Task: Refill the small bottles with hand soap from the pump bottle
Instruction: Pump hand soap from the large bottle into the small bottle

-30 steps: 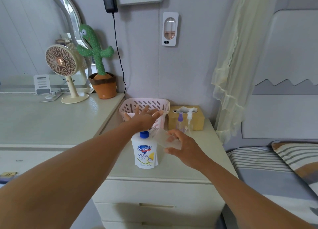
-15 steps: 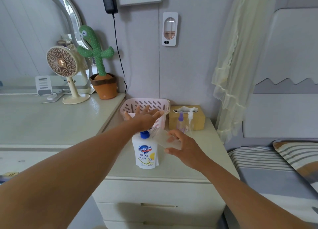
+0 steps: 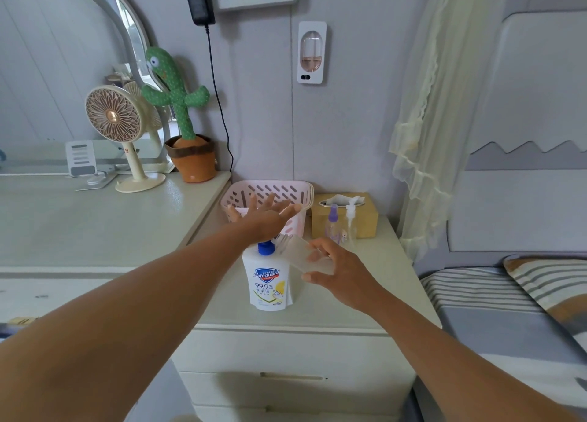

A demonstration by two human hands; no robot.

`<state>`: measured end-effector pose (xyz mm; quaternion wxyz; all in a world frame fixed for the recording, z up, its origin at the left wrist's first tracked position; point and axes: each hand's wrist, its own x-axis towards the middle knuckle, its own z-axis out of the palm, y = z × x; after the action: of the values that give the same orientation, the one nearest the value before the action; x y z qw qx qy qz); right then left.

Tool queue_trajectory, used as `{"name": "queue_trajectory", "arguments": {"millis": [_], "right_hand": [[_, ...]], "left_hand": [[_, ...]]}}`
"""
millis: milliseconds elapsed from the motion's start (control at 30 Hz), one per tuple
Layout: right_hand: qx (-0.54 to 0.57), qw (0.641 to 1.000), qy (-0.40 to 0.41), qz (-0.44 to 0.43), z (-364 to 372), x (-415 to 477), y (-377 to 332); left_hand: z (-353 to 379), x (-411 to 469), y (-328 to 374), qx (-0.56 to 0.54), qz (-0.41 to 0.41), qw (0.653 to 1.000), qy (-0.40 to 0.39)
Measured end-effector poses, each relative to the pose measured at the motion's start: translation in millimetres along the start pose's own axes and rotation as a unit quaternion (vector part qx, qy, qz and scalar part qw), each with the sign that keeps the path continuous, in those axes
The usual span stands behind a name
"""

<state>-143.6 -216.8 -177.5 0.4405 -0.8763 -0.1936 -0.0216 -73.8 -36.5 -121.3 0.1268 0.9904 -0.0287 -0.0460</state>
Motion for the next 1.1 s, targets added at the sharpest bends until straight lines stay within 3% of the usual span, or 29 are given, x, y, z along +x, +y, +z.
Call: {"name": "queue_trajectory", "arguments": {"millis": [100,933,1100], "right_hand": [[0.004,1.0,-0.005,0.004,4,-2,3],[-0.009,1.0,-0.005,0.0,0,-1,-2],[-0.001,1.0,-0.013,0.006,6,-4,3]], "left_hand": [[0,-12,7,-0.036,0.023,0.999,0.0],[-3,1,-3,0.036,-0.007,0.999,0.003],[5,-10,1,-0.025,0.013,1.0,-0.003]]}}
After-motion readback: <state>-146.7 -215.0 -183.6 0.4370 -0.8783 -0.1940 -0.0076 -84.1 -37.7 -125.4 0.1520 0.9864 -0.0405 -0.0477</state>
